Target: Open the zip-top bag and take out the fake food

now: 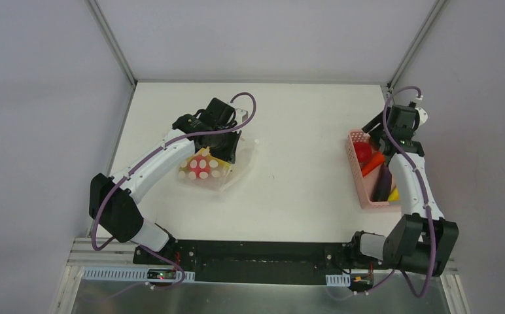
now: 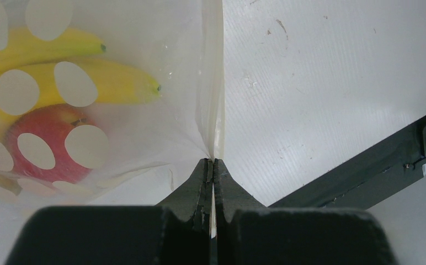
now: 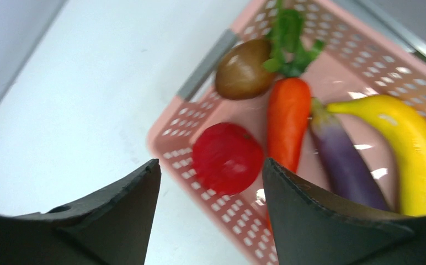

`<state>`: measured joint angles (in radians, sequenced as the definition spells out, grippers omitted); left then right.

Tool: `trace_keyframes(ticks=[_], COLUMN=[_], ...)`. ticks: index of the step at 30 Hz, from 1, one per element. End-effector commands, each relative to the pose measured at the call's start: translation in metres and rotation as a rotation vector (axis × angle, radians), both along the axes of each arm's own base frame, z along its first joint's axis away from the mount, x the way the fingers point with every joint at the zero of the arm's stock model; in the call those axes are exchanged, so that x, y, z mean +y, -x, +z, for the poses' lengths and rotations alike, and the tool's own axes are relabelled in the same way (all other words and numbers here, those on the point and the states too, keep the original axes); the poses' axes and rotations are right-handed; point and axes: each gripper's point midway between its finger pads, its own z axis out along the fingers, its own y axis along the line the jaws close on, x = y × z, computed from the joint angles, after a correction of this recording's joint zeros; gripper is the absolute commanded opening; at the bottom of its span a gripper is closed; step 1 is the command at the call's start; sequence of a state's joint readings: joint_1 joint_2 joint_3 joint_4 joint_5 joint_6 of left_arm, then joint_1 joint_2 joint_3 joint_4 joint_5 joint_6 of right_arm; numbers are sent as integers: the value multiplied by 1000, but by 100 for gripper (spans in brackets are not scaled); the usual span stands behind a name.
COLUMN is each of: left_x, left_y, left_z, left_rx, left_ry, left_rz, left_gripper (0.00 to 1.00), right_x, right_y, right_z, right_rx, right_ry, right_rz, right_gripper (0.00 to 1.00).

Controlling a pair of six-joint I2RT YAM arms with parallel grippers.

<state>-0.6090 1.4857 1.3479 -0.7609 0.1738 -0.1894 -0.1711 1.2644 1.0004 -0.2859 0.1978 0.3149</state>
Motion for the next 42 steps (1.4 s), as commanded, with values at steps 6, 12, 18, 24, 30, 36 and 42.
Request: trace_keyframes(ticks=[6, 12, 18, 24, 30, 36, 42], left_x=[-4, -4, -7, -7, -7, -7, -15], left_y=[1, 2, 4, 6, 10, 10, 13], left_z=[21, 23, 26, 32, 40, 42, 40], left_rx=[-40, -45, -42, -54, -67, -74, -42], left_ry=[34, 41, 61, 78, 100, 109, 136], left_rz=[-28, -28, -33, -35, -39, -41, -57], left_gripper=[0, 0, 0, 0, 0, 0, 0], right_x=[135, 229, 315, 384, 437, 469, 482], right_y=[6, 32, 65, 90, 96, 98, 101], right_z=[43, 54, 57, 41, 14, -15, -14], right_rx=[-173, -308, -381, -433, -459, -451, -486], right_ry=[-200, -348, -401, -352, -312, -249, -152], right_rz=[418, 695, 971, 1205, 1333, 1394, 1406], right_gripper=[72, 85, 84, 82, 80, 76, 73])
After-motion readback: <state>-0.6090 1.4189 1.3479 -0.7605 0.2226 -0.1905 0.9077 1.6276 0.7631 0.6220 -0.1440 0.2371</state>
